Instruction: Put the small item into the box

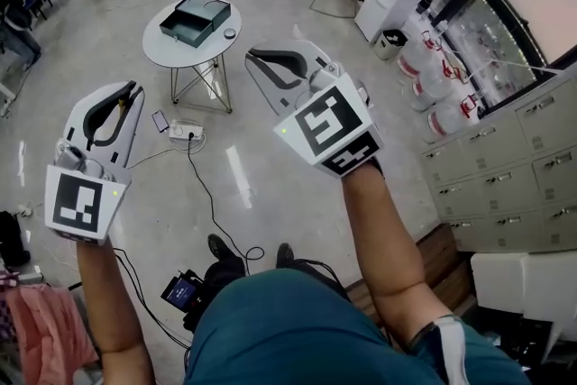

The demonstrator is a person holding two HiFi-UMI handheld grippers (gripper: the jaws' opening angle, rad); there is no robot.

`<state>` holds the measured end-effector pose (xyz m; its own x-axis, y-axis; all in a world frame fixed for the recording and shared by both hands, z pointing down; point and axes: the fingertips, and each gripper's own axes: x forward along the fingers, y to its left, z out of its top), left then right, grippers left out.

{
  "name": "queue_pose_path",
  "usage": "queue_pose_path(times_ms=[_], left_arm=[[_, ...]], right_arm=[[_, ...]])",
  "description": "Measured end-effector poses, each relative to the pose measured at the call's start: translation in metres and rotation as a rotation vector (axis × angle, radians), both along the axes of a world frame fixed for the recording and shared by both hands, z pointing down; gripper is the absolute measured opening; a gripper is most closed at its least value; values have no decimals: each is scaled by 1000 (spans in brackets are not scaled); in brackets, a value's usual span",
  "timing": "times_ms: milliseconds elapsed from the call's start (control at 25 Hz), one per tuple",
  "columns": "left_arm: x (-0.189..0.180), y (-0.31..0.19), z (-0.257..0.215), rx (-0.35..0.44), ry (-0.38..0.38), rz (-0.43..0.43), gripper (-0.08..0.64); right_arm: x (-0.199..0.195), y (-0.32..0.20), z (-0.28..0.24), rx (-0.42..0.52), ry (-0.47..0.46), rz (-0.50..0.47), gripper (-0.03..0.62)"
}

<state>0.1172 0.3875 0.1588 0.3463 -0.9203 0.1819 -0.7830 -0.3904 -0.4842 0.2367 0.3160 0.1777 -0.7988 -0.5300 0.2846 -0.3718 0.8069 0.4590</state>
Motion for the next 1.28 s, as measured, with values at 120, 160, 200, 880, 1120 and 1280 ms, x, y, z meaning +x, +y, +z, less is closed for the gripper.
queue_pose_path(times_ms=[120, 160, 200, 880, 1120, 1280], left_arm=[[-35, -14, -2, 0, 6, 23, 49], [-47, -19, -1, 1, 7, 32, 49], [-59, -23, 0, 1, 8, 41, 49], [-178, -53, -12, 34, 51, 137, 49], [-203, -76, -4, 23, 50, 95, 49], [-215, -104, 0, 20, 36, 37, 49]], right_arm=[[-30, -10, 0, 0, 5, 29, 38], [-41, -13, 1, -1, 8, 38, 38], [-51, -16, 2, -2, 10, 48, 38], [-168, -32, -8, 15, 55, 130, 38], [-194, -65, -3, 12, 49, 95, 38], [-209, -101, 2, 4, 36, 36, 38]])
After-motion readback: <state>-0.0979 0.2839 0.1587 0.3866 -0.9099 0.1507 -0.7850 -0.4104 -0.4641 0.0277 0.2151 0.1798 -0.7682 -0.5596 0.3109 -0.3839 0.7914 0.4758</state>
